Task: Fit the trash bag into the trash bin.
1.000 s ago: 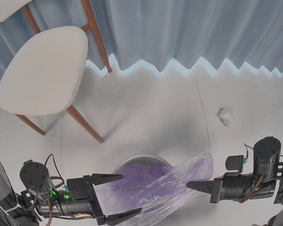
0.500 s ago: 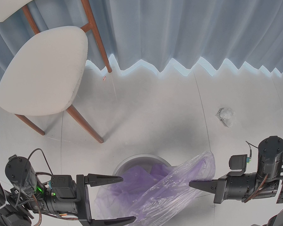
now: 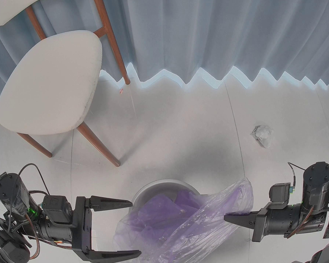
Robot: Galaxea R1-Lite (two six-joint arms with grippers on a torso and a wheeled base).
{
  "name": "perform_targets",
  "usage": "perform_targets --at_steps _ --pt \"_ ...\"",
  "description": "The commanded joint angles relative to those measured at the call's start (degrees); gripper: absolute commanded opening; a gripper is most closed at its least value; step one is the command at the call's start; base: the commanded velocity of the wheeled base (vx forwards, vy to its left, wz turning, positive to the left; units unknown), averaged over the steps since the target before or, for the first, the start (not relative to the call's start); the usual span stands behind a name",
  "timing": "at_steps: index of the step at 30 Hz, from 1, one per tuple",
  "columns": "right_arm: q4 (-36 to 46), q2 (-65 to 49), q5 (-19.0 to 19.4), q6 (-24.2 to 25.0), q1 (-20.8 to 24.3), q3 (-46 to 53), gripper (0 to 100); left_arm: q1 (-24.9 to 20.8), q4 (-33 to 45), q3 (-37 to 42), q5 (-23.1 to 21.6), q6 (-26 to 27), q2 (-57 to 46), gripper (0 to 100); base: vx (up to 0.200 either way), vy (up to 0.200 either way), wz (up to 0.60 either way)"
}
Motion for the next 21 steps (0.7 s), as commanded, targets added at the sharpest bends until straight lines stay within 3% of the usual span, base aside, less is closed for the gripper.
perform_targets --at_steps 1,8,10,15,16,21 --pt "-0.14 -0.12 -0.01 -0.54 -0.21 0.52 0 3.32 0.07 1.01 -0.12 -0.02 -0.62 100 0.0 0.0 0.0" --pt "-3.21 -1.0 0.26 0.6 -1.0 -0.18 0 6.92 0.07 1.01 -2.84 2.18 5.01 100 0.0 0.0 0.0" --pt "-6.64 -0.38 0.17 1.83 -1.62 -0.62 0 6.84 0.16 1.01 -2.84 5.52 7.47 100 0.0 0.0 0.0" --pt "-12.62 1.29 0.26 6.23 -2.24 -1.41 0 6.57 -0.11 1.01 -2.84 10.88 12.83 100 0.0 0.0 0.0" --pt "-16.04 1.99 0.26 9.13 -2.15 -1.06 0 6.57 -0.37 1.01 -2.93 12.46 15.03 100 0.0 0.0 0.0" --pt "-19.03 4.72 -0.1 13.35 -0.39 -1.94 0 5.96 -0.02 1.01 -2.93 12.63 15.47 100 0.0 0.0 0.0"
